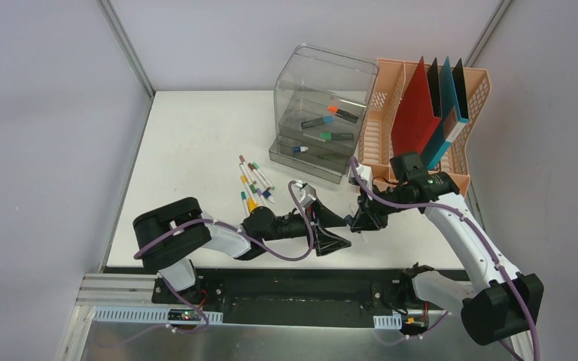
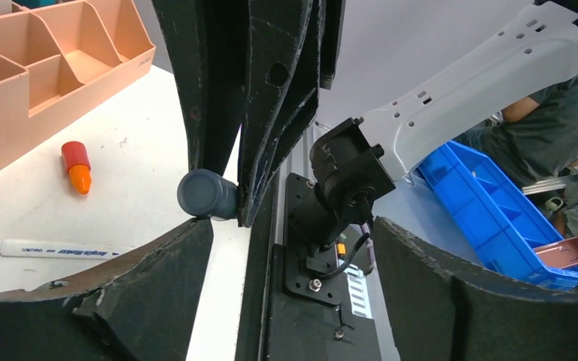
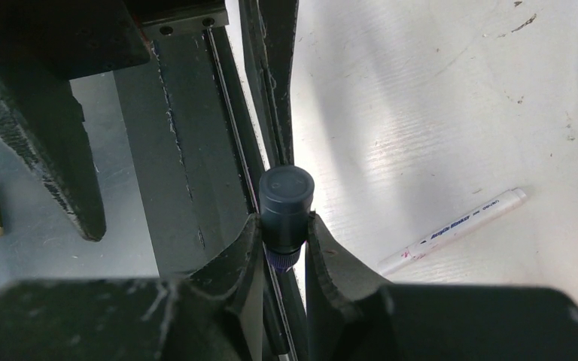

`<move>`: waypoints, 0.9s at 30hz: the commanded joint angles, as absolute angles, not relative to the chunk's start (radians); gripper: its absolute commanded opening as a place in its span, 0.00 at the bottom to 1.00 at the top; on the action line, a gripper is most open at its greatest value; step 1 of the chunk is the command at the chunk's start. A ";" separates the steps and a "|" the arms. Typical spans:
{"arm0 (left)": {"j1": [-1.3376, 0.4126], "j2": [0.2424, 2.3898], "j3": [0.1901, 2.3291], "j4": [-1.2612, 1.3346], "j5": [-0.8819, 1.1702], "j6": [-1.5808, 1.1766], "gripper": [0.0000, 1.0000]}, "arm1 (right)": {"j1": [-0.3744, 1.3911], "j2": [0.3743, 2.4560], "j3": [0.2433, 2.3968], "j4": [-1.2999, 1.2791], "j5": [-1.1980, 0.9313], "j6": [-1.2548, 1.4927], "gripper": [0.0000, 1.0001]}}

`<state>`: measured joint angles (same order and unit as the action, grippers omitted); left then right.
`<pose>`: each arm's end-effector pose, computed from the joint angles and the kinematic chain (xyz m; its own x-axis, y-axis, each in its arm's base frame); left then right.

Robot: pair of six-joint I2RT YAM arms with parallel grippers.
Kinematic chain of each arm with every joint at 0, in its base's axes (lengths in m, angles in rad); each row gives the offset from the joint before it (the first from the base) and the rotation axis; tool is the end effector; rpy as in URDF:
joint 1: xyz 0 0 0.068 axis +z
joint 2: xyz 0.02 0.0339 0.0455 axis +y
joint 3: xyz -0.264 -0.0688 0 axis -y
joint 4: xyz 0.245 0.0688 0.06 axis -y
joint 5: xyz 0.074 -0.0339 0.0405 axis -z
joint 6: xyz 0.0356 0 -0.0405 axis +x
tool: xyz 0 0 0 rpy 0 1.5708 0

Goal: Organize the desk
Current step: Place the stationery in the drawer.

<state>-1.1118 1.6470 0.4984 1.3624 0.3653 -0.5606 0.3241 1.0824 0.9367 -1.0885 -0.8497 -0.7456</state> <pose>0.1215 -0.2746 0.2006 -0.4478 -0.2147 -0.8680 0.8902 -0.0157 -0.4554 0.1616 0.0825 0.2784 -0.3552 -0.5918 -0.7236 -0.9342 0.1978 0.2968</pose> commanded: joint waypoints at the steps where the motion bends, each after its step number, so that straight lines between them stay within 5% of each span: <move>1: -1.114 1.639 0.542 1.431 0.339 -0.604 0.76 | 0.340 1.091 0.949 -1.079 -0.879 -0.784 0.00; 27: -1.117 1.660 0.555 1.431 0.192 -0.615 0.55 | 0.352 1.127 0.959 -1.107 -0.911 -0.791 0.00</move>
